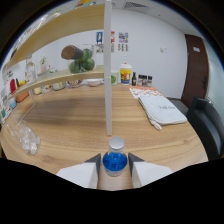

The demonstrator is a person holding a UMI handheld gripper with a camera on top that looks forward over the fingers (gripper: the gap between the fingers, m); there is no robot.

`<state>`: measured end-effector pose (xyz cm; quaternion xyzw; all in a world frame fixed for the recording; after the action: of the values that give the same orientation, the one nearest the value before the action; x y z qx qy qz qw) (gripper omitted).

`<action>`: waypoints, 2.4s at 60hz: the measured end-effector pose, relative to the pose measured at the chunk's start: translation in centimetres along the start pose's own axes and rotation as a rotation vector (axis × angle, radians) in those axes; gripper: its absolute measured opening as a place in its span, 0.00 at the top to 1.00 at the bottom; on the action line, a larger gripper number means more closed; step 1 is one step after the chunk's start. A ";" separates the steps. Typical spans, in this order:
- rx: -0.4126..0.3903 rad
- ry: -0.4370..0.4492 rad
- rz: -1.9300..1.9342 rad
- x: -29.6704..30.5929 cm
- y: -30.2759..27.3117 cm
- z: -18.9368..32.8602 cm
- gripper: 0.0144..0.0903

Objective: Make me a cup of Mount Fuji.

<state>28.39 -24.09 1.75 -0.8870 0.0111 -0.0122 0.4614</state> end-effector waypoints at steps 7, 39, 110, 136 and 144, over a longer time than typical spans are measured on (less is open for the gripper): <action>0.034 0.030 0.013 -0.3 -1.3 -1.7 0.21; 0.136 0.048 0.105 -16.9 -6.4 -11.8 0.07; 0.403 -0.010 0.032 -34.6 -38.3 -11.6 0.35; 0.446 -0.035 -0.004 -35.5 -39.2 -12.7 0.69; 0.487 -0.048 -0.039 -35.5 -39.0 -15.4 0.70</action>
<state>-7.29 -13.19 42.11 -0.7499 -0.0200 -0.0025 0.6613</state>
